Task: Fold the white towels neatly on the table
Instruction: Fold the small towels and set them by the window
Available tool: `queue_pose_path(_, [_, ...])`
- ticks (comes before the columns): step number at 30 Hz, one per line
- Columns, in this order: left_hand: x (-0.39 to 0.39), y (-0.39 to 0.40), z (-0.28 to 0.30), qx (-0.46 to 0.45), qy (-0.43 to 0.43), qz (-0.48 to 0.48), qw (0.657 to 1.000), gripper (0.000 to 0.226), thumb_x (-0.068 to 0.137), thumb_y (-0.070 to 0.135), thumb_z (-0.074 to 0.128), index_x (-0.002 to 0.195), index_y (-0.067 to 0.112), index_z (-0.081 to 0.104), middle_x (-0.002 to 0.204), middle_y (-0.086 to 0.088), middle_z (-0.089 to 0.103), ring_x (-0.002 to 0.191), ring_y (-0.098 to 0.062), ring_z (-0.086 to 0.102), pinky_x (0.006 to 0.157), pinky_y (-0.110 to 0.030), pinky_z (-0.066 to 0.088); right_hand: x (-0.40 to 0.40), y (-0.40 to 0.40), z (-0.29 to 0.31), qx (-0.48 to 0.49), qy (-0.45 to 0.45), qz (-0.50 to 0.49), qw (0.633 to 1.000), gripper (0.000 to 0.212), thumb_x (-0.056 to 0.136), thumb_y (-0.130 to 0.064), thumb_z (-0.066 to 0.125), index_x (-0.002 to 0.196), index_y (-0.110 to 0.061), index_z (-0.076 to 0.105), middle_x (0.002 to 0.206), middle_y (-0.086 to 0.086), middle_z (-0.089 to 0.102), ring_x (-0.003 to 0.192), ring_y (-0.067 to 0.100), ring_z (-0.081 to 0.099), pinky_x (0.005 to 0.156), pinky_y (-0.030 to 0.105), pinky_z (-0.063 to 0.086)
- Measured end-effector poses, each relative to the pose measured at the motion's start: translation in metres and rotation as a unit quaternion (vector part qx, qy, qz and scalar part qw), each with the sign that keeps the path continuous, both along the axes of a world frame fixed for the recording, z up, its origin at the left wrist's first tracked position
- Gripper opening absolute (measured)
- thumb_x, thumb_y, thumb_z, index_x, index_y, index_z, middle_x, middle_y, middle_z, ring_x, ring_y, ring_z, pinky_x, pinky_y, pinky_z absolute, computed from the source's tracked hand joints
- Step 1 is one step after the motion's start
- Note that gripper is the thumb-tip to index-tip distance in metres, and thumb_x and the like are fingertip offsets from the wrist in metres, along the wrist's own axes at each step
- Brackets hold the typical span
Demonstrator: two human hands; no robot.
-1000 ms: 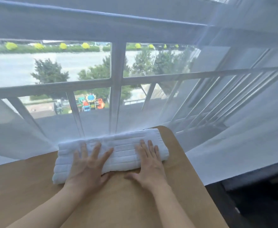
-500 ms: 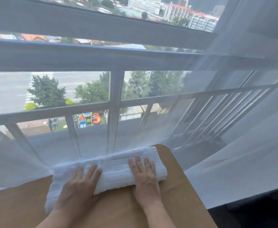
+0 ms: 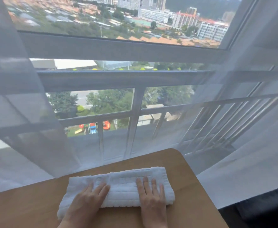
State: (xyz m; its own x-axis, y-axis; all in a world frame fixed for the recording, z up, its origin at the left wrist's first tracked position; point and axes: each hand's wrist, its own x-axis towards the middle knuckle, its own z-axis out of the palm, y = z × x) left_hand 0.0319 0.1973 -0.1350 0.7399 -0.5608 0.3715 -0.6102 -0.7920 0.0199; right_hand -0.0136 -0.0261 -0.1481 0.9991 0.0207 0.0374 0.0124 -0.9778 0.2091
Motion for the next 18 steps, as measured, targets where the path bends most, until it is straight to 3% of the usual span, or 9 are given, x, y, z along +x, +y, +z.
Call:
queue_pose_path(3, [-0.024, 0.021, 0.004, -0.008, 0.017, 0.022, 1.000, 0.033, 0.071, 0.005, 0.036, 0.094, 0.026, 0.045, 0.071, 0.006, 0.069, 0.040, -0.018, 0.056, 0.025, -0.027, 0.039, -0.019, 0.020, 0.012, 0.023, -0.032, -0.001, 0.999, 0.039, 0.072, -0.010, 0.048, 0.079, -0.029, 0.082, 0.081, -0.001, 0.077, 0.066, 0.023, 0.074, 0.056, 0.046, 0.060])
queue_pose_path(5, [-0.044, 0.038, 0.013, 0.012, 0.040, 0.021, 0.999, 0.030, 0.071, 0.012, 0.038, 0.093, 0.030, 0.042, 0.073, 0.011, 0.068, 0.041, -0.015, 0.058, 0.027, -0.029, 0.042, -0.034, 0.037, 0.026, 0.032, -0.043, 0.007, 0.999, 0.034, 0.061, -0.013, 0.057, 0.081, -0.027, 0.081, 0.072, -0.002, 0.074, 0.055, 0.020, 0.069, 0.049, 0.038, 0.057])
queue_pose_path(7, [-0.062, 0.056, 0.022, 0.024, 0.063, 0.015, 0.998, 0.034, 0.068, 0.015, 0.055, 0.095, 0.032, 0.042, 0.077, 0.015, 0.070, 0.045, -0.011, 0.061, 0.029, -0.027, 0.044, -0.047, 0.053, 0.044, 0.051, -0.039, 0.022, 0.998, 0.049, 0.044, -0.011, 0.066, 0.089, -0.024, 0.077, 0.069, -0.002, 0.070, 0.047, 0.020, 0.063, 0.044, 0.033, 0.053])
queue_pose_path(9, [-0.074, 0.076, 0.037, 0.020, 0.104, 0.027, 0.994, 0.060, 0.052, 0.014, 0.085, 0.098, 0.032, 0.049, 0.081, 0.015, 0.071, 0.051, -0.011, 0.065, 0.033, -0.024, 0.046, -0.061, 0.069, 0.064, 0.064, -0.046, 0.013, 0.997, 0.056, 0.035, -0.003, 0.073, 0.087, -0.021, 0.080, 0.070, -0.001, 0.070, 0.048, 0.020, 0.062, 0.044, 0.035, 0.054])
queue_pose_path(11, [-0.088, 0.099, 0.056, 0.022, 0.105, 0.059, 0.992, 0.067, 0.043, 0.011, 0.093, 0.099, 0.030, 0.062, 0.088, 0.015, 0.071, 0.057, -0.012, 0.066, 0.036, -0.024, 0.047, -0.074, 0.088, 0.088, 0.076, -0.024, 0.002, 0.997, 0.065, 0.031, -0.002, 0.086, 0.093, -0.018, 0.080, 0.076, -0.002, 0.071, 0.055, 0.020, 0.065, 0.050, 0.038, 0.056])
queue_pose_path(13, [-0.104, 0.128, 0.074, 0.014, 0.117, 0.077, 0.990, 0.061, 0.055, 0.002, 0.083, 0.105, 0.029, 0.061, 0.097, 0.015, 0.069, 0.069, -0.016, 0.069, 0.044, -0.030, 0.051, -0.087, 0.112, 0.108, 0.070, 0.012, 0.014, 0.997, 0.064, 0.060, -0.011, 0.082, 0.122, -0.019, 0.068, 0.101, -0.003, 0.070, 0.082, 0.022, 0.069, 0.071, 0.041, 0.057])
queue_pose_path(15, [-0.121, 0.160, 0.093, 0.003, 0.108, 0.094, 0.990, 0.055, 0.066, -0.001, 0.070, 0.110, 0.029, 0.057, 0.101, 0.014, 0.066, 0.077, -0.019, 0.068, 0.052, -0.035, 0.053, -0.099, 0.139, 0.122, 0.075, 0.014, 0.050, 0.996, 0.060, 0.086, -0.010, 0.055, 0.143, -0.022, 0.045, 0.127, -0.005, 0.060, 0.112, 0.024, 0.060, 0.093, 0.042, 0.047])
queue_pose_path(18, [-0.155, 0.215, 0.124, -0.004, 0.082, 0.117, 0.990, 0.045, 0.067, 0.000, 0.072, 0.103, 0.024, 0.062, 0.092, 0.010, 0.066, 0.067, -0.020, 0.067, 0.044, -0.035, 0.052, -0.120, 0.189, 0.147, 0.077, 0.000, 0.070, 0.995, 0.055, 0.090, -0.009, 0.047, 0.144, -0.023, 0.043, 0.130, -0.004, 0.060, 0.115, 0.027, 0.058, 0.094, 0.042, 0.045])
